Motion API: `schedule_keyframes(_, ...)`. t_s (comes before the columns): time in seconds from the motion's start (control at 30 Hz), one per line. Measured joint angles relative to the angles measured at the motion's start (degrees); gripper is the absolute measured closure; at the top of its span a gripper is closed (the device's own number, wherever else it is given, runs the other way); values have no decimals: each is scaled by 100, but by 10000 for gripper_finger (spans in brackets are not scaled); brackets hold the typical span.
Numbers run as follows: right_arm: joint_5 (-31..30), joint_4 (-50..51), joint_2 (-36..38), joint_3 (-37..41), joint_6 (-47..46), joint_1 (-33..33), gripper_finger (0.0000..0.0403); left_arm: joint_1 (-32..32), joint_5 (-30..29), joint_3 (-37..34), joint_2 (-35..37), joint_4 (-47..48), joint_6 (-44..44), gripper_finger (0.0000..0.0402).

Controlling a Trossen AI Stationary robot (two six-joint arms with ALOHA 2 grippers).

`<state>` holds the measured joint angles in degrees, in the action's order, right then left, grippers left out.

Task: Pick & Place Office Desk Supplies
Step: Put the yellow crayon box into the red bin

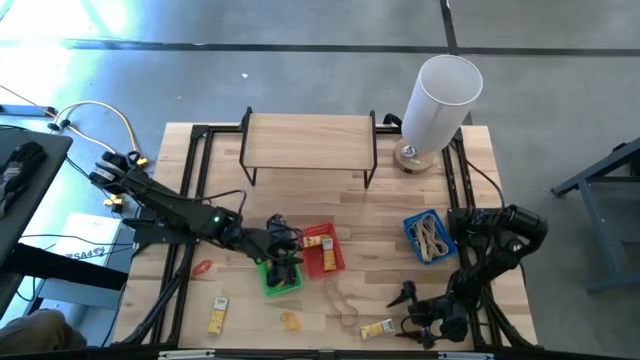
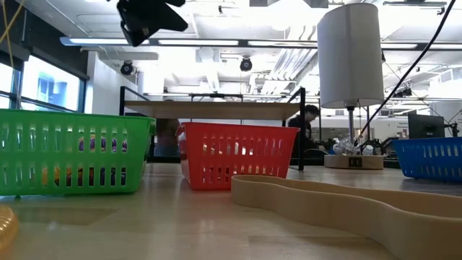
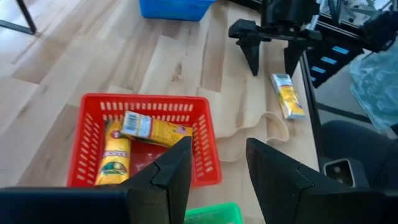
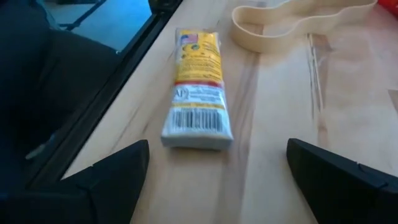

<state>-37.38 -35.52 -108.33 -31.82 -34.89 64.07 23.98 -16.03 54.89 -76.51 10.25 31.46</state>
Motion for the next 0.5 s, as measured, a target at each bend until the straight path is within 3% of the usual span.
schedule_keyframes(0.3, -418, -146, -184, -176, -1283, -35, 34, 210, -24, 0, 0, -1, 0, 254)
schedule_keyframes(0.5, -329, -105, -192, -173, -378, -28, 34, 296, -33, 0, 0, -3, 0, 254)
